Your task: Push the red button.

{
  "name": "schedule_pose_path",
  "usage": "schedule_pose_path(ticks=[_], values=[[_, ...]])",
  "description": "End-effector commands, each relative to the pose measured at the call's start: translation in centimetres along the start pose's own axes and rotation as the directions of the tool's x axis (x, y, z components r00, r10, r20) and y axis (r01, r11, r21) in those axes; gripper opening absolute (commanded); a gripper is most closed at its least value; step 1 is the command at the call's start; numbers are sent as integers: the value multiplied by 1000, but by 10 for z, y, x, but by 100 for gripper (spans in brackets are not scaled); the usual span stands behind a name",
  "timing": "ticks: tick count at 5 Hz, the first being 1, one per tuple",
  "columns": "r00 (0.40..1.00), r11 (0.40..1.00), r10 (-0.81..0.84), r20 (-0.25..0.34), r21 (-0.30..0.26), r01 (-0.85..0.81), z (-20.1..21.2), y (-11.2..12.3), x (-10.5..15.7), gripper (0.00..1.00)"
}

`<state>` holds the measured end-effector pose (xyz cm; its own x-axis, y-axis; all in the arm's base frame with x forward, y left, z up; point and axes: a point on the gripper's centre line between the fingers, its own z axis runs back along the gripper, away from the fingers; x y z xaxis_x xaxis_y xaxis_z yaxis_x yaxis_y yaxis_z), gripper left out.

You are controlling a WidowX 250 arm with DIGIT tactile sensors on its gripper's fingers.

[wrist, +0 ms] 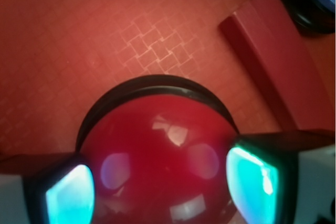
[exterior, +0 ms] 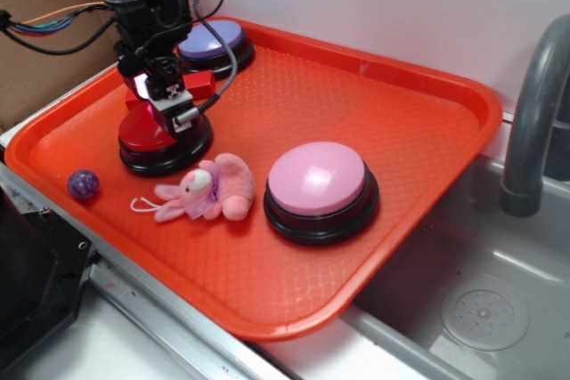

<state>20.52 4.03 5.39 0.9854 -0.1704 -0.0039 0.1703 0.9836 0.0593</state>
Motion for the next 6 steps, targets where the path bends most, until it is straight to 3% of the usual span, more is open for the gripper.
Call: schedule_pose_path(ticks=[1,6], values=[[993,999,35,110,32,-39,58,1,-7,100],[991,994,107,78,10,-108,85,12,-16,100]])
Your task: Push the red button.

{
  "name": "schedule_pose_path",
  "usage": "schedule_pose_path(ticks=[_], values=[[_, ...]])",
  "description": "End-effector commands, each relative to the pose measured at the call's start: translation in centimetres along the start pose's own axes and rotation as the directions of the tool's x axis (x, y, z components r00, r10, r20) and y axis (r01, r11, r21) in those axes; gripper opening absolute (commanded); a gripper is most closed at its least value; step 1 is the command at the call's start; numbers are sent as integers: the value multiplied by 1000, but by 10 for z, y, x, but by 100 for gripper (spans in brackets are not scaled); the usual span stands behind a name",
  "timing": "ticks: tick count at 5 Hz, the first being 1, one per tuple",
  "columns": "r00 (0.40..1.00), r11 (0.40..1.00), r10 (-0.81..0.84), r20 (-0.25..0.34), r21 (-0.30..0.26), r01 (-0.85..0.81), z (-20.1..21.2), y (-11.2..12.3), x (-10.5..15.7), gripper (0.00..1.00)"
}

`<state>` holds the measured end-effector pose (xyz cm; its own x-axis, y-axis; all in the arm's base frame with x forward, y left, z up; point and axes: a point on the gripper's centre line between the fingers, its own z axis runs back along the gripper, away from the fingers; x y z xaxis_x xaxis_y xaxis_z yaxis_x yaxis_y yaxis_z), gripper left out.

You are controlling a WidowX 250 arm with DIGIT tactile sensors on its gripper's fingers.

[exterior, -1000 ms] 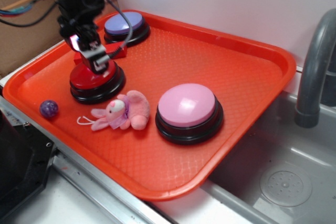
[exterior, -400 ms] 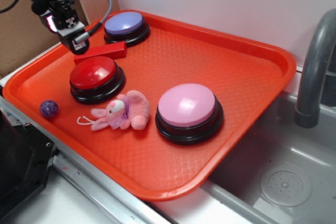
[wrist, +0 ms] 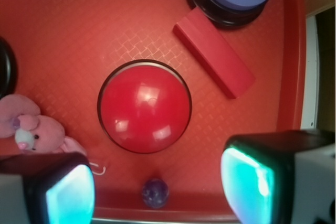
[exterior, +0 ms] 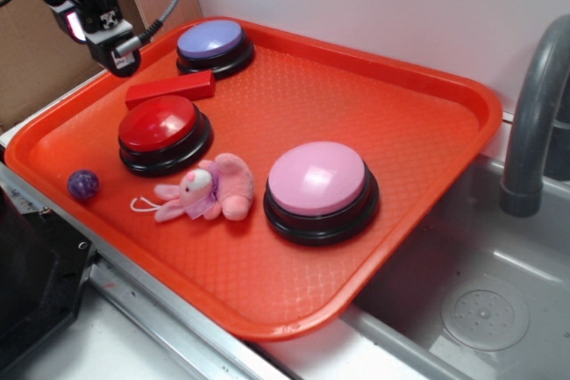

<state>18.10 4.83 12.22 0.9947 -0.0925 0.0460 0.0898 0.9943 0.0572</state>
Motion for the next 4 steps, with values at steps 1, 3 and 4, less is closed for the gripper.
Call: schedule_pose_path(ticks=[1,3,4], values=[[999,999,38,23,10,-38,22,-1,11,100],[998,999,51,30,17,-51,43,5,11,100],[997,998,57,48,10,-57,49,5,11,100]])
